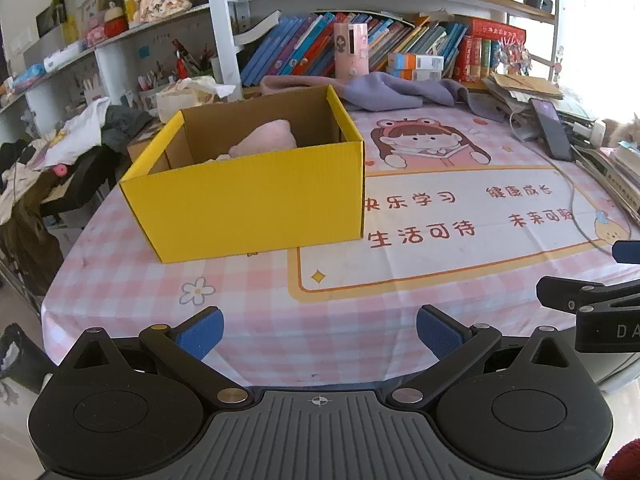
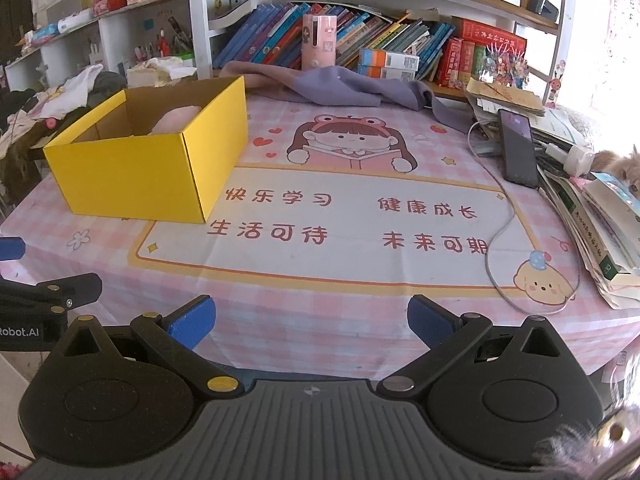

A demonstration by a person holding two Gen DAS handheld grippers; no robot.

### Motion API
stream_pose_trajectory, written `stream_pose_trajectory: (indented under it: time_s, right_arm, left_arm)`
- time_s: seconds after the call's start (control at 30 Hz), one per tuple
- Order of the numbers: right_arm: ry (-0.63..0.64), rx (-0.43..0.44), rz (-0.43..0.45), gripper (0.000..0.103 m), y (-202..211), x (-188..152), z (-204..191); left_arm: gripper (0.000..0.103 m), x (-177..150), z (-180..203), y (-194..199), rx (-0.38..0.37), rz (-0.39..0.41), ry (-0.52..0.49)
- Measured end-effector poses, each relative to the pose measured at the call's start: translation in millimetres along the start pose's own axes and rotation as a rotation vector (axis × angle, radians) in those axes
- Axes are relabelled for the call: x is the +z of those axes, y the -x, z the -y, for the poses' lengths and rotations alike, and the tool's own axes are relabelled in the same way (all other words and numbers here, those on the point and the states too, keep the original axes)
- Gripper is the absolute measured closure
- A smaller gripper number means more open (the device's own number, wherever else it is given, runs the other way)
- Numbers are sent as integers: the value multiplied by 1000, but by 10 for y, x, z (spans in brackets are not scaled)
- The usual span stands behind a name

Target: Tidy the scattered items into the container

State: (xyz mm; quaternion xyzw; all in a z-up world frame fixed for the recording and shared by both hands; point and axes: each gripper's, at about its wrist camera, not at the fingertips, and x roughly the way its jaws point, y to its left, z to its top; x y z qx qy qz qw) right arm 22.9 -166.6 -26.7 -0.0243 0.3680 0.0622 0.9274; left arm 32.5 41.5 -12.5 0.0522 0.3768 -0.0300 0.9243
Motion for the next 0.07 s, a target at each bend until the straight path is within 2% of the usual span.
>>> stream_pose_trajectory:
  time_s: [0.07]
  right_arm:
    - [1, 1, -2, 0, -10, 2, -2]
  left_arm:
    - [0, 0, -1, -12, -1, -7, 0]
